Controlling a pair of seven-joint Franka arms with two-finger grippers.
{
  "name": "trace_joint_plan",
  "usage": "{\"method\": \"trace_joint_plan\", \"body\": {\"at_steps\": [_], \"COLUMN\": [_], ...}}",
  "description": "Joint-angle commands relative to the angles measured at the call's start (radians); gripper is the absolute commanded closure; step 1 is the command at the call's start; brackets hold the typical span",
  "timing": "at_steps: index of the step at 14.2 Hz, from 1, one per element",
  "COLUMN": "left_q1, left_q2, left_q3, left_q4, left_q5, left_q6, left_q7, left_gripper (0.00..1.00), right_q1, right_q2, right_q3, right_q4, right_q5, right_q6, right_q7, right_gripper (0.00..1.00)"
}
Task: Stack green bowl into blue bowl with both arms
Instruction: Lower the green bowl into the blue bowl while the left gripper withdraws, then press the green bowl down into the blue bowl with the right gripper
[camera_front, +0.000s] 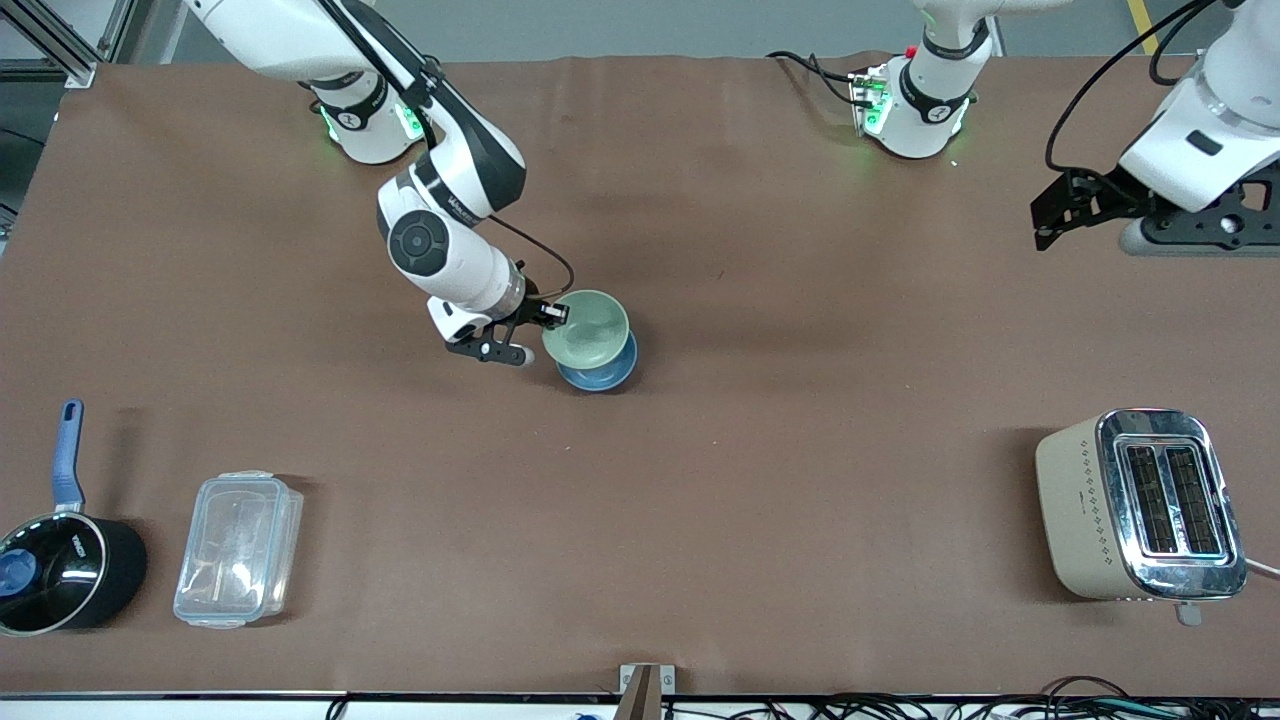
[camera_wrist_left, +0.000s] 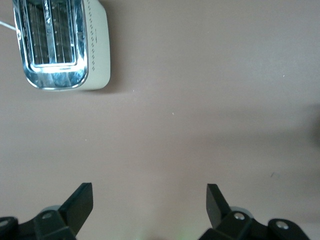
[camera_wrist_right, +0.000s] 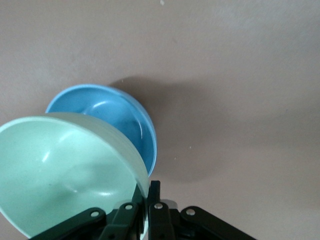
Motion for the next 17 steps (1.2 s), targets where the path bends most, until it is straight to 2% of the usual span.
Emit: {"method": "trace_joint_plan", "body": {"at_steps": [1,6,10,12,17], "left_q1": [-0.019,0.006,-0.002,0.001,0.009], "left_q2": [-0.054,-0.042,-0.022,-0.022,-0.017], "left_q3": [0.024,0.006,0.003,0.004,0.006], "left_q4": [-0.044,-0.030,-0.012,-0.012,-0.010], "left_q5": [-0.022,-0.022,-0.044,-0.049,-0.050], "left_q6": [-0.012,-0.010,-0.001,-0.004,-0.006], "left_q7": [0.018,0.007,0.001,0.002,0.002], "left_gripper": [0.00,0.00,0.00,0.00,0.00], "right_q1": [-0.005,-0.008,-0.001,-0.009,-0.006], "right_q2": [0.027,0.033,0.096,0.100,0.123], "right_q3": [0.013,0.013,0.010,0.008,0.006], "right_q4": [0.016,0.031,0.059,0.057,0.059], "right_q5": [-0.019,-0.025,-0.030,-0.066,-0.094], "right_q6": [0.008,0.008,0.038,0.040,0.043], "right_q7": [0.029,0.028,0.028,0.028,0.028], "right_gripper": [0.95,0.95,0.95,0.95,0.93]}}
